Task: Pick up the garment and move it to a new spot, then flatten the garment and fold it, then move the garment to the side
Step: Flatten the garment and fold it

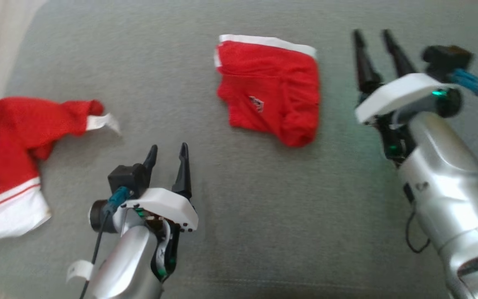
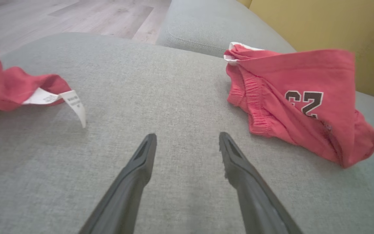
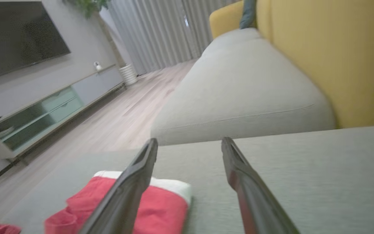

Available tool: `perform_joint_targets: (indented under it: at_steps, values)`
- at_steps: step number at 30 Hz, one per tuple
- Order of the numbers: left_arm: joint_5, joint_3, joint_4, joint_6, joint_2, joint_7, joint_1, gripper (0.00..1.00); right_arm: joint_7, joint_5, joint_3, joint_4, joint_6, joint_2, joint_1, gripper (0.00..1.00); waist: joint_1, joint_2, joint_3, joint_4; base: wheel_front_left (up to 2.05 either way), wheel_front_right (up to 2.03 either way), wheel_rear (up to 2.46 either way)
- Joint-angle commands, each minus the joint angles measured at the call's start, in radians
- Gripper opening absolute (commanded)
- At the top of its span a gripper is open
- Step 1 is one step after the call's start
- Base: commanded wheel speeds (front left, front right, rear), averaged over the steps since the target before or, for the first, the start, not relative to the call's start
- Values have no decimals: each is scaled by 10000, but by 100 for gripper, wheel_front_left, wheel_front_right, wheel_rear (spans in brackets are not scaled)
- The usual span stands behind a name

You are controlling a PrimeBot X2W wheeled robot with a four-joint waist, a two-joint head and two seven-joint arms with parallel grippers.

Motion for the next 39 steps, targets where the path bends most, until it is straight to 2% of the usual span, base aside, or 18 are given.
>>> perform_joint_targets:
  at_steps: [1,7,13,19,29,34,39]
  values:
    - [164,454,-333,79,148,-53,-325,100,-128,-417,-448,-506,65,109,358,100,1,0,-66,-432,0,0,0]
    - [760,900,-475,154,148,-53,-170,100,-133,-2411,-2703,-1550,65,264,2064,100,1,0,-237,-986,0,0,0]
    - [1180,1224,-564,175,148,-53,128,100,-134,-3903,-3974,-2304,65,696,3501,100,1,0,-480,-1304,0,0,0]
    - [1437,1669,-634,158,148,-53,667,100,-134,-4746,-4228,-2908,65,889,4388,100,1,0,-744,-1514,0,0,0]
    - [1448,1797,-708,122,148,-53,965,100,-135,-4178,-3779,-3040,65,902,4640,100,1,0,-870,-1450,0,0,0]
    - [1374,1577,-817,117,148,-53,809,100,-135,-4196,-3494,-2964,65,903,4353,100,1,0,-566,-1140,0,0,0]
    - [1163,1164,-868,101,148,-53,533,100,-135,-4203,-2887,-2751,65,903,3511,100,1,0,-75,-487,0,0,0]
